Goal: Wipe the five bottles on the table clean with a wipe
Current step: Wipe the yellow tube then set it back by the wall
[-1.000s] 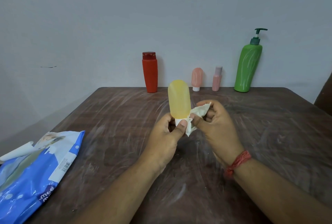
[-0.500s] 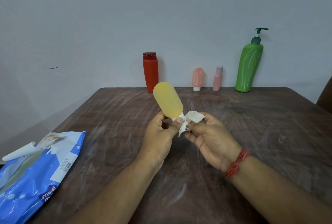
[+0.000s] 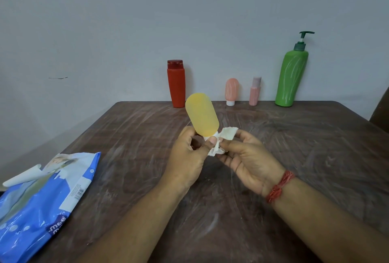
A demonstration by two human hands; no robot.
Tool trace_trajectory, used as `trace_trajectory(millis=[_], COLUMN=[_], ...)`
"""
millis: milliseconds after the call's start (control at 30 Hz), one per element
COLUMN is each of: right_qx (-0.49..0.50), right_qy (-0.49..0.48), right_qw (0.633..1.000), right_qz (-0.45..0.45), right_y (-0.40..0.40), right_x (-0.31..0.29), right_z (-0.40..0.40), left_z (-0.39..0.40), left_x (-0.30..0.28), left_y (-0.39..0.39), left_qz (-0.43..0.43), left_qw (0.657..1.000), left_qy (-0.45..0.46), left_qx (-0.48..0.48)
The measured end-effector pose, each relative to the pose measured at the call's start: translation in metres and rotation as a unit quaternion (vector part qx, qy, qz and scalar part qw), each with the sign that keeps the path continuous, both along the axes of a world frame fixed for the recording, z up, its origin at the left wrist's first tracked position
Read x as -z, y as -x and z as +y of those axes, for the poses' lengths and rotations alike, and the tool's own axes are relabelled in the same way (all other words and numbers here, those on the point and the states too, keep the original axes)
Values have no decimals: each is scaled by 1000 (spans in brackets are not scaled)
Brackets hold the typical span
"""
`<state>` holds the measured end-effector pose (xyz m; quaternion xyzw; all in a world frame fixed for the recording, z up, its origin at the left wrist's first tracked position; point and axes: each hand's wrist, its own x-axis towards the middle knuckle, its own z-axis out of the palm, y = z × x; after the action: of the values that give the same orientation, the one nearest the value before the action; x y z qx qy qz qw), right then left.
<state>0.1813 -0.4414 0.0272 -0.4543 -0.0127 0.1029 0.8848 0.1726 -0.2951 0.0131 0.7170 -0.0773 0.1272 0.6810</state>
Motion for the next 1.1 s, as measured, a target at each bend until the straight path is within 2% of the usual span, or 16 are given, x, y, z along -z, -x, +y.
trace_trajectory(millis=[200,300,400,533,633,733,833,1000,1100], right_qx=[-59,-18,76,140,139,97,64,118,144], right_qy=[-24,-1,97,295,364,360,352,385,416], right_qw=[998,1000,989,925,890,895,906,880,855], right_qz=[-9,-22,-79,-195,-239,-244,-226,-252,-274], right_y=[0,-1,-1,0,0,-1,1,0,-4], right_x=[1,2,3,6,6,7,9,10,11], right_z=[-1,0,-1,-1,-3,-7,-5,-1,-4], left_z=[1,0,0,2,3,6,9,8,6], left_x=[0,1,1,3,3,3,4,7,8], left_y=[2,1,-1,-2,-1,-1,-3,-5,-6], left_qz=[-2,-9,2,14,26,41,60,40,21], left_qw=[1000,1000,1000,1000,999,998,998,999,996], left_qy=[7,-7,-14,-27,-9,-7,-13,-31,-81], left_qx=[17,0,-9,-2,21,44,21,-1,-16])
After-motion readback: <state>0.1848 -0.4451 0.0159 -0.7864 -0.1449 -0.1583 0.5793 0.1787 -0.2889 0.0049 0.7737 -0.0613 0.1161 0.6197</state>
